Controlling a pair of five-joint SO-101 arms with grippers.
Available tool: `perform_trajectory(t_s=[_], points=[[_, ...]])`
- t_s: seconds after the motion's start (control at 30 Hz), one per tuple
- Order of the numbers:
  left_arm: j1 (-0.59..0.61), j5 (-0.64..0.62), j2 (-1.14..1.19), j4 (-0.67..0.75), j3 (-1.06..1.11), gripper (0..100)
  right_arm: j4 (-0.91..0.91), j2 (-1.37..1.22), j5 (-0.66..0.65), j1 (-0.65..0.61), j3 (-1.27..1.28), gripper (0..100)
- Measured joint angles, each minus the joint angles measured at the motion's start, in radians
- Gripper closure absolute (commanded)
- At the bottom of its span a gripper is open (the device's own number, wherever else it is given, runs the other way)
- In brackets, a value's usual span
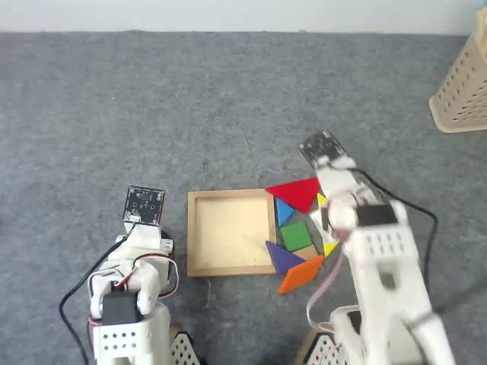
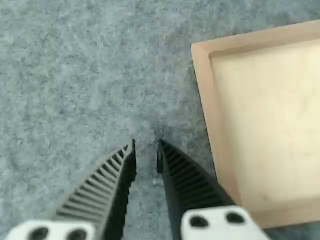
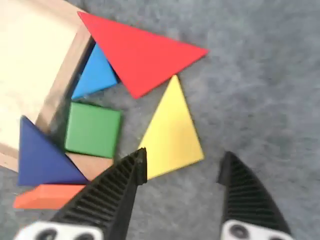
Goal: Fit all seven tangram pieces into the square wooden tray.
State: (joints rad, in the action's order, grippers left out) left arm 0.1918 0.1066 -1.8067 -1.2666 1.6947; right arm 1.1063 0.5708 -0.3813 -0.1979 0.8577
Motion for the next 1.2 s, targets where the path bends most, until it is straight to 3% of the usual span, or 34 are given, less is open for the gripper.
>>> perform_trajectory(t_s=[0.2, 0.57, 0.7, 0.9, 1.2], points=[[0.0, 0.0, 0.0, 0.0, 0.0, 93, 0.0, -0.293, 0.066, -0.009, -0.118, 67.0], [0.0, 0.0, 0.0, 0.0, 0.0, 93, -0.092, -0.552, 0.124, -0.009, -0.135, 68.0], [0.0, 0.0, 0.0, 0.0, 0.0, 93, -0.106, -0.588, 0.124, -0.011, -0.152, 68.2], [0.0, 0.0, 0.0, 0.0, 0.0, 93, -0.106, -0.592, 0.127, -0.006, -0.155, 81.6], [0.0, 0.0, 0.0, 0.0, 0.0, 93, -0.117, -0.597, 0.152, 0.054, -0.213, 77.1]])
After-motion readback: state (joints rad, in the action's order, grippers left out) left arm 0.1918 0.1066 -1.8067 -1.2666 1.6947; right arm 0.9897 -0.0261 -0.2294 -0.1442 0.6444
